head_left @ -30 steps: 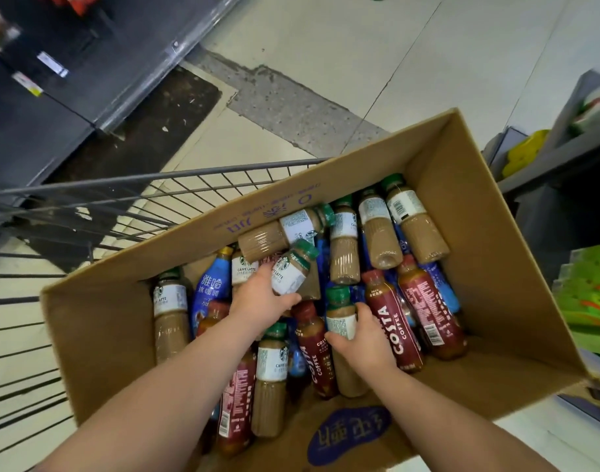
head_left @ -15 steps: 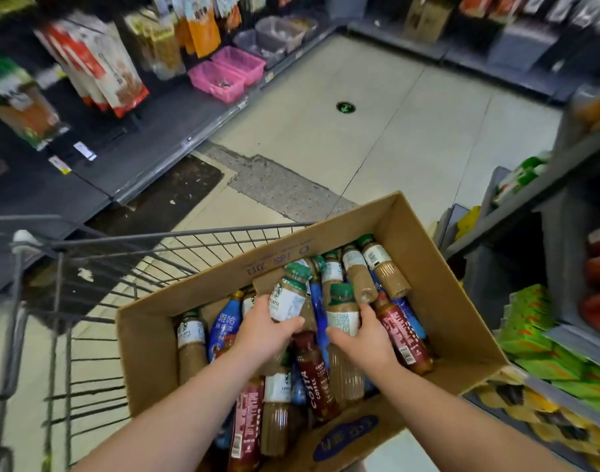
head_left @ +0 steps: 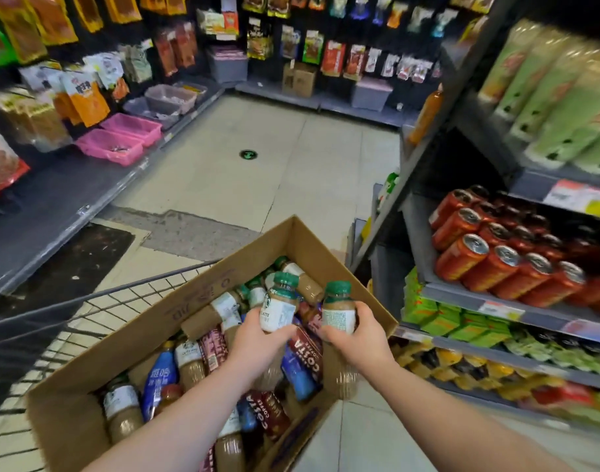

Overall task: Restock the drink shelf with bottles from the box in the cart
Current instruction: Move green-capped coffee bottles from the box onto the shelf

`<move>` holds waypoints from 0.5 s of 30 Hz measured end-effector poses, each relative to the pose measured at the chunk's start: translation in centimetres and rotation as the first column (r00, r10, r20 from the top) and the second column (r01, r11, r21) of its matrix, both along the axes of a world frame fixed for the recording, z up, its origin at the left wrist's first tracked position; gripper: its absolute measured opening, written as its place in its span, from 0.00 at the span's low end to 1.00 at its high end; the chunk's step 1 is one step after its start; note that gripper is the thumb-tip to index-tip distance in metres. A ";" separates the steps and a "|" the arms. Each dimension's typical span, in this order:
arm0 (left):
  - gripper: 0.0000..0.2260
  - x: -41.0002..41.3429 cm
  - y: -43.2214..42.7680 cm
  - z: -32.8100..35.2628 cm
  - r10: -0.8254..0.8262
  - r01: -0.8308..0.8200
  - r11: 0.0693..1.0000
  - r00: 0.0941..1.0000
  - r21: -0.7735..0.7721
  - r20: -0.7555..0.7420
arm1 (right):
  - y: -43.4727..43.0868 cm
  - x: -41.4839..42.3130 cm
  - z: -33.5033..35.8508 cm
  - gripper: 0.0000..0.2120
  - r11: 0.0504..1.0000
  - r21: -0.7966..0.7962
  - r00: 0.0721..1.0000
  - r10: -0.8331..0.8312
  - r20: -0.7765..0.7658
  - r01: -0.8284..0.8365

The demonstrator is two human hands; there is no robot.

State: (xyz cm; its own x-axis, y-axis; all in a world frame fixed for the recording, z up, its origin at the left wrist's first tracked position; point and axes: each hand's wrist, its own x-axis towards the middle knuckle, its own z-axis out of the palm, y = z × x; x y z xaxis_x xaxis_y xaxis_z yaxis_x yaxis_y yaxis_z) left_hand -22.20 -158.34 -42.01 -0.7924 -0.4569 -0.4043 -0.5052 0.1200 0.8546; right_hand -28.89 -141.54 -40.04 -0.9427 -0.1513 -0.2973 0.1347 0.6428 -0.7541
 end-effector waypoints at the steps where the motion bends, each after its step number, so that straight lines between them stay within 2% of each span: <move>1: 0.20 -0.4 0.8 0.4 -0.026 0.026 1.000 1.000 0.004 -0.010 | 1.0 0.1 0.3 0.25 1.000 -0.004 1.000 -0.022 -0.014 0.022; 9: 0.22 -3.6 12.2 3.1 -0.232 0.230 0.973 0.966 -0.026 -0.114 | 13.2 1.3 3.3 0.22 0.976 -0.029 0.972 -0.219 -0.085 0.217; 12: 0.20 -4.4 18.7 4.0 -0.318 0.309 0.947 0.941 -0.089 -0.115 | 19.6 2.6 4.3 0.21 0.953 -0.040 0.946 -0.302 -0.115 0.300; 15: 0.20 -4.4 26.7 4.4 -0.393 0.388 0.919 0.911 -0.066 -0.122 | 27.2 4.5 5.1 0.19 0.911 -0.076 0.905 -0.412 -0.104 0.406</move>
